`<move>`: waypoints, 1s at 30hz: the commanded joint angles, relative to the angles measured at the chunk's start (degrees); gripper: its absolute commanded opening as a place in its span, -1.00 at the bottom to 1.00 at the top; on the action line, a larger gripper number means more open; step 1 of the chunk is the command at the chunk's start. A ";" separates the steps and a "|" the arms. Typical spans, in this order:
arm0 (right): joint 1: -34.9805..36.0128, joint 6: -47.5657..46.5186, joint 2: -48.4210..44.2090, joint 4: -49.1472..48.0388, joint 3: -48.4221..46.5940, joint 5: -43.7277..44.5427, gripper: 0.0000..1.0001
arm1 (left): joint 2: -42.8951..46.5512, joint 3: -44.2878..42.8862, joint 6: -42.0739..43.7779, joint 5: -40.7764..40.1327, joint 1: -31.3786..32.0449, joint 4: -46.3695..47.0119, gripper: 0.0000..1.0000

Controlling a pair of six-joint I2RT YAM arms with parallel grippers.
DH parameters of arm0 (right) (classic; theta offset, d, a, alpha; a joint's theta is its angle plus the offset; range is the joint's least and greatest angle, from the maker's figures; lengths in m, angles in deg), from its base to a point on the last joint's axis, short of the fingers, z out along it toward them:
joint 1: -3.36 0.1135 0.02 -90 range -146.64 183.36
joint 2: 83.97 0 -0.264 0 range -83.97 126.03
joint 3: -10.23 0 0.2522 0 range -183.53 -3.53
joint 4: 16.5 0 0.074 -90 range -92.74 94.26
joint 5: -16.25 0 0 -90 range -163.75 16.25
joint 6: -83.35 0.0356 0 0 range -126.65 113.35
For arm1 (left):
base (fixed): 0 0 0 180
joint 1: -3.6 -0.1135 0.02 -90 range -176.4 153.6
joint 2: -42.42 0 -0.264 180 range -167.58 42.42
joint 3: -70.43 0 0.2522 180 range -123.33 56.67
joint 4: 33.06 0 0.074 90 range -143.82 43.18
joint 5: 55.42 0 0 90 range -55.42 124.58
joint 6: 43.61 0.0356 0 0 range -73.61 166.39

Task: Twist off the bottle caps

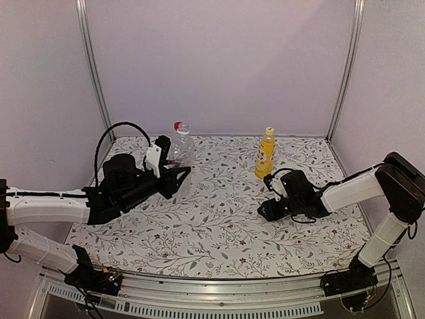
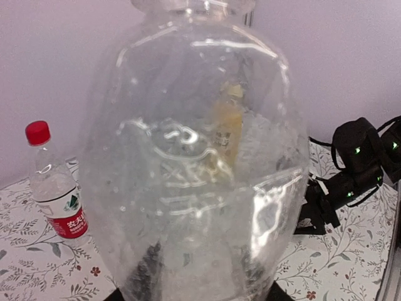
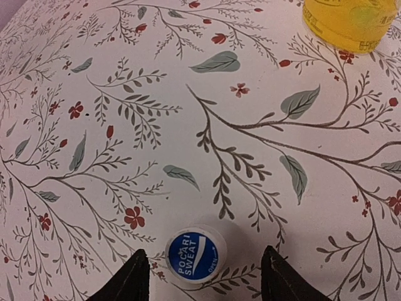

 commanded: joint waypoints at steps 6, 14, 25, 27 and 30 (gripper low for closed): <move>5.20 -5.03 -10.10 11.59 -10.43 6.49 0.45 | 1.10 7.66 -0.76 -4.93 -3.00 11.24 -0.16; 9.04 -7.79 -12.55 13.31 -25.43 -5.17 0.66 | -1.47 8.75 3.31 10.93 -3.84 14.01 -0.13; 11.45 -5.87 -4.61 19.50 -47.70 -16.32 0.91 | -5.34 5.71 4.28 14.06 -0.74 13.96 -0.11; 12.24 -5.85 -2.44 21.21 -50.35 -15.93 0.90 | -6.23 4.74 4.94 13.20 0.05 13.27 -0.10; 13.68 -6.14 0.09 22.88 -52.30 -14.36 0.83 | -7.36 3.80 5.54 11.94 1.06 12.94 -0.11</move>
